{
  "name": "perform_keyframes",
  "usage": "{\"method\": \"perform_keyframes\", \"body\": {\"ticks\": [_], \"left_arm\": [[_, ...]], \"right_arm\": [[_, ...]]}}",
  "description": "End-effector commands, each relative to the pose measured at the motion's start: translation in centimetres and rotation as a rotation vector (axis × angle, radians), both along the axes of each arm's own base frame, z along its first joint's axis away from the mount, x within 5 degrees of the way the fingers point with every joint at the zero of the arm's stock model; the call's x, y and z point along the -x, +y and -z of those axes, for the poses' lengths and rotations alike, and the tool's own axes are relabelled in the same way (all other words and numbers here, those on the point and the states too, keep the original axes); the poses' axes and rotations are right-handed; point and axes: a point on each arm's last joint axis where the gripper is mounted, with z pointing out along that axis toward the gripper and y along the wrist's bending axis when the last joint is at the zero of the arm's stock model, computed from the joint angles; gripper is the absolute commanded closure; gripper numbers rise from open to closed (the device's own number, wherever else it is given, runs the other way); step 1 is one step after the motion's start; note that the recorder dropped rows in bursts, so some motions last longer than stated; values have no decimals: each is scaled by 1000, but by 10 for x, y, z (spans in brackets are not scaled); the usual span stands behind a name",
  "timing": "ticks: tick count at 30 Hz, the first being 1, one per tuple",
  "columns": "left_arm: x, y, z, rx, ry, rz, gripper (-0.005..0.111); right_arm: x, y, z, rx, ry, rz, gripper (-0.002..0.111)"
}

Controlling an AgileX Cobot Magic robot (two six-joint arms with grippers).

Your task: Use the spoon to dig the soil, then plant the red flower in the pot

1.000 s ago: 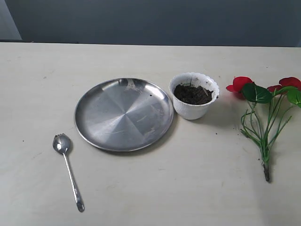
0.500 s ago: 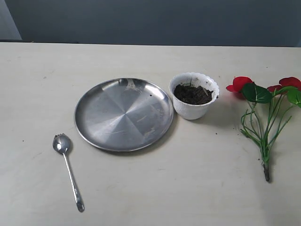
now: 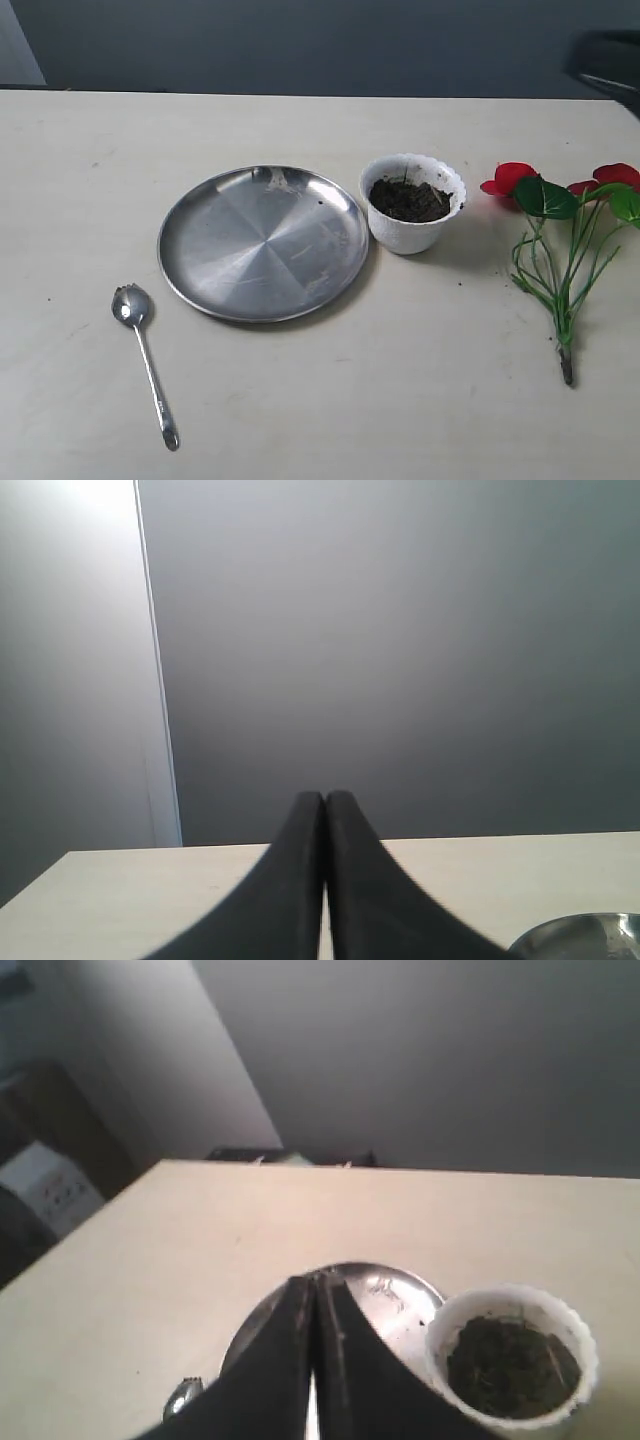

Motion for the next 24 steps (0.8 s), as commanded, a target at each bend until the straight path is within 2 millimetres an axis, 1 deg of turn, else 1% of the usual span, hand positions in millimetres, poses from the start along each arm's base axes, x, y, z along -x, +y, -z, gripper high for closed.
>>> {"method": "perform_keyframes", "body": {"ticks": [1, 2, 3, 4, 5, 7, 8, 9, 10, 11, 12, 13, 16, 18, 21, 24], "left_arm": [[0, 0, -1, 11, -10, 9, 106], [0, 0, -1, 11, -10, 9, 106], [0, 0, -1, 11, -10, 9, 106], [0, 0, -1, 11, -10, 9, 106], [0, 0, -1, 11, -10, 9, 106], [0, 0, -1, 11, -10, 9, 106], [0, 0, -1, 11, -10, 9, 106], [0, 0, -1, 11, -10, 9, 106], [0, 0, -1, 11, -10, 9, 106], [0, 0, -1, 11, -10, 9, 106], [0, 0, -1, 11, -10, 9, 106], [0, 0, -1, 11, -10, 9, 106], [0, 0, -1, 11, -10, 9, 106], [0, 0, -1, 11, -10, 9, 106], [0, 0, -1, 11, -10, 9, 106], [0, 0, -1, 11, -10, 9, 106]], "right_arm": [[-66, 78, -5, 250, -32, -224, 108], [-84, 113, -3, 411, -123, -309, 108], [-92, 128, -2, 469, -150, -328, 108], [-107, 152, 0, 518, -138, -303, 108], [-118, 166, 3, 571, -111, -266, 108], [-134, 186, 12, 581, 119, -97, 108], [-133, 197, 23, 587, 271, -61, 108], [-125, 210, 30, 612, 368, -131, 108], [-110, 225, 42, 637, 432, -299, 108], [-91, 241, 52, 622, 482, -498, 108], [-74, 256, 62, 622, 492, -662, 108], [-61, 269, 74, 653, 473, -744, 108], [-45, 293, 104, 749, 413, -739, 108], [-36, 306, 123, 774, 428, -696, 108], [-20, 320, 148, 804, 461, -693, 108], [-8, 328, 172, 890, 445, -713, 108]]}}
